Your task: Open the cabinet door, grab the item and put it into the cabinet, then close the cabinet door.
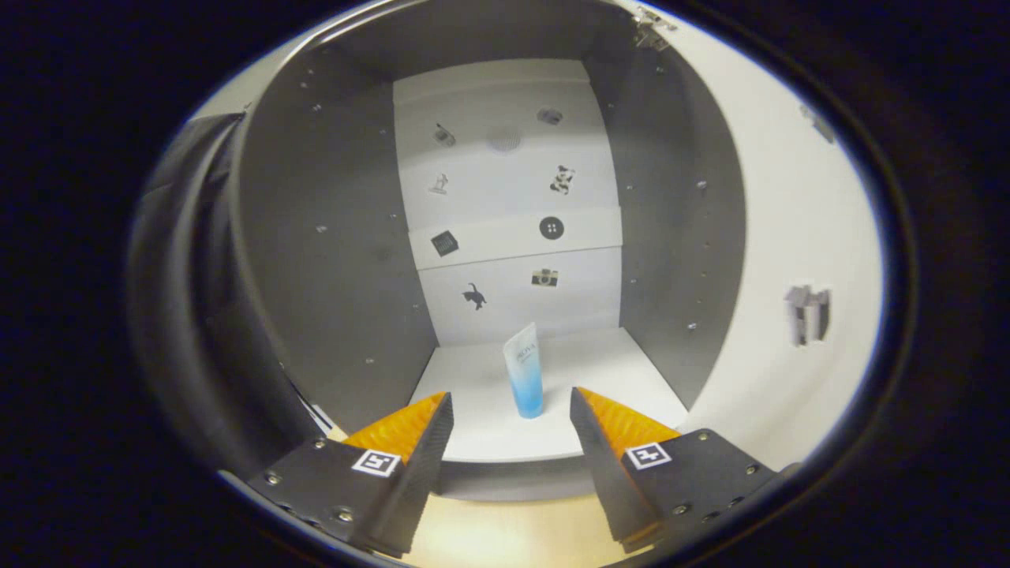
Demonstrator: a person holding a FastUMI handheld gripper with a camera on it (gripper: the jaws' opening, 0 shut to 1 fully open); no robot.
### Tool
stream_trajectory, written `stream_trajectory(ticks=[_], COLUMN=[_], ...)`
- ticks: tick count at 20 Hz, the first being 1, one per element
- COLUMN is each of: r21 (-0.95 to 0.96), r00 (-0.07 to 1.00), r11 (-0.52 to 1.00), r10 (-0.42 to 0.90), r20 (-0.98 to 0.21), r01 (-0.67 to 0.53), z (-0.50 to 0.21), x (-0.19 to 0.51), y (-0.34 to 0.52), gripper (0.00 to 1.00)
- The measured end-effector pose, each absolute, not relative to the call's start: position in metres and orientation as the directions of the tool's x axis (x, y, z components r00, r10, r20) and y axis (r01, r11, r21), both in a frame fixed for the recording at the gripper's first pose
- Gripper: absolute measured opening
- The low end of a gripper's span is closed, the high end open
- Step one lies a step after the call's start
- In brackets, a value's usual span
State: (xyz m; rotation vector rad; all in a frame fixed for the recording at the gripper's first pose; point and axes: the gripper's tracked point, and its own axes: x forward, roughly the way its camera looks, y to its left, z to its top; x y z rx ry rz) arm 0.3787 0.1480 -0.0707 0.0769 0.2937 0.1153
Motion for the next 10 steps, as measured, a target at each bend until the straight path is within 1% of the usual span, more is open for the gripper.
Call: stream_trajectory(ticks=[2,4,10], r21=[0.109,0.117,0.108], r00=[0.964,0.971,0.980], r11=[0.988,0.987,0.993], r10=[0.134,0.136,0.069], r20=[-0.228,-0.198,-0.186], r01=[-0.112,-0.115,-0.050], z=[-0.049,-0.035,-0.018], x=[0.342,0.302,0.185], y=[0.149,0.145,0.107], gripper=[0.88,0.88,0.88])
